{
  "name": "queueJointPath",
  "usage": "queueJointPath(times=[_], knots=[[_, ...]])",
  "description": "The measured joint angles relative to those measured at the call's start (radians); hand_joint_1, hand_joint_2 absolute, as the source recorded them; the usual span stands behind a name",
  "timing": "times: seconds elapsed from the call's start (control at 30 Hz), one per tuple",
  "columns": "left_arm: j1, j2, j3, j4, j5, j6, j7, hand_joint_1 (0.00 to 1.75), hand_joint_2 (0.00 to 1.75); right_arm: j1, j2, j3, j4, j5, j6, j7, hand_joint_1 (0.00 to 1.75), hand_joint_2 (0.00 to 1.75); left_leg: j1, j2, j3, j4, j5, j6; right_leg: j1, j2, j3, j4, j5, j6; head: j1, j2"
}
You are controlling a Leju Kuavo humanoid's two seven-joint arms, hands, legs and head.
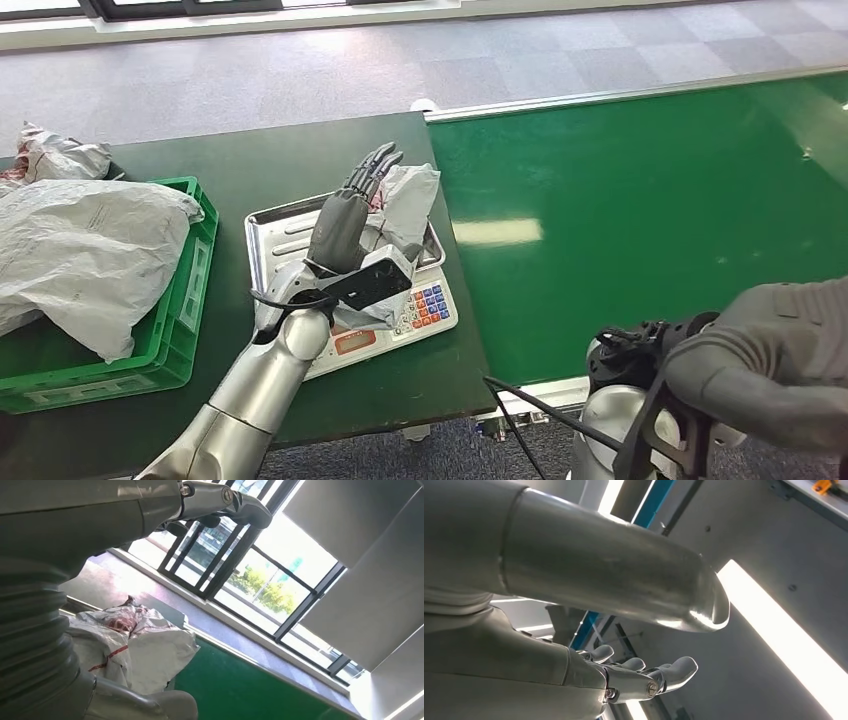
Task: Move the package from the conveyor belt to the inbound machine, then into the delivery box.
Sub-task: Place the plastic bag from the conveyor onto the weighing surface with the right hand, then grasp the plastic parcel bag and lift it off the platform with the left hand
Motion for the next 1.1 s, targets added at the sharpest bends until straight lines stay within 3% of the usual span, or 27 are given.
queueJointPath(times=[0.03, 0.2, 0.4, 0.6, 0.77, 0.83, 1.0, 1.1], knots=[[-0.012, 0.000, 0.000, 0.020, -0.012, 0.002, 0.007, 0.00, 1.75, 0.001, 0.000, 0.002, -0.005, 0.000, 0.000, 0.000, 0.00, 1.75, 0.000, 0.000, 0.000, 0.000, 0.000, 0.000, 0.000, 0.000, 0.000, 0.000, 0.000, 0.000, 0.000, 0.000], [-0.138, 0.001, -0.020, 0.227, -0.220, -0.023, 0.123, 0.00, 1.75, 0.000, -0.001, 0.033, -0.011, -0.003, 0.001, 0.001, 0.00, 1.75, 0.000, -0.001, -0.001, 0.000, 0.000, 0.000, 0.000, 0.000, 0.000, 0.000, 0.000, 0.000, 0.000, 0.000], [-0.255, 0.005, -0.038, 0.456, -0.297, -0.098, 0.172, 0.00, 1.75, -0.004, -0.002, 0.053, 0.001, -0.006, 0.002, 0.001, 0.00, 1.75, 0.000, -0.001, -0.001, 0.000, 0.001, 0.000, 0.000, 0.000, 0.000, 0.000, 0.000, 0.000, 0.000, 0.000], [-0.345, 0.011, -0.065, 0.609, -0.338, -0.323, 0.223, 0.00, 1.75, -0.009, -0.002, 0.063, 0.026, -0.006, 0.003, 0.001, 0.00, 1.75, 0.000, -0.002, -0.001, 0.000, 0.001, 0.000, 0.000, 0.000, 0.000, 0.000, 0.000, 0.000, 0.000, 0.000], [-0.384, 0.015, -0.085, 0.663, -0.346, -0.374, 0.247, 0.00, 1.75, -0.012, -0.001, 0.072, 0.037, -0.006, 0.003, 0.001, 0.00, 1.75, 0.000, -0.002, -0.001, 0.000, 0.001, 0.000, 0.000, 0.000, 0.000, 0.000, 0.000, 0.000, 0.000, 0.000], [-0.395, 0.017, -0.091, 0.673, -0.356, -0.402, 0.298, 0.00, 1.75, -0.012, -0.001, 0.072, 0.039, -0.004, 0.003, 0.001, 0.00, 1.75, 0.000, -0.002, -0.001, 0.000, 0.001, 0.000, 0.000, 0.000, 0.001, 0.000, 0.000, 0.000, 0.000, 0.000], [-0.418, 0.034, -0.107, 0.690, -0.392, -0.427, 0.524, 0.00, 1.75, -0.012, -0.001, 0.073, 0.042, 0.015, 0.003, 0.001, 0.00, 1.75, 0.001, 0.002, -0.004, -0.001, -0.001, -0.001, 0.000, 0.001, 0.003, 0.000, 0.000, 0.000, 0.000, 0.000], [-0.428, 0.051, -0.108, 0.696, -0.395, -0.427, 0.579, 0.07, 1.75, -0.013, -0.001, 0.075, 0.042, 0.016, 0.003, 0.001, 0.00, 1.75, 0.001, 0.002, -0.001, -0.001, 0.000, -0.001, 0.001, 0.002, 0.003, 0.000, 0.000, -0.001, 0.000, 0.000]])
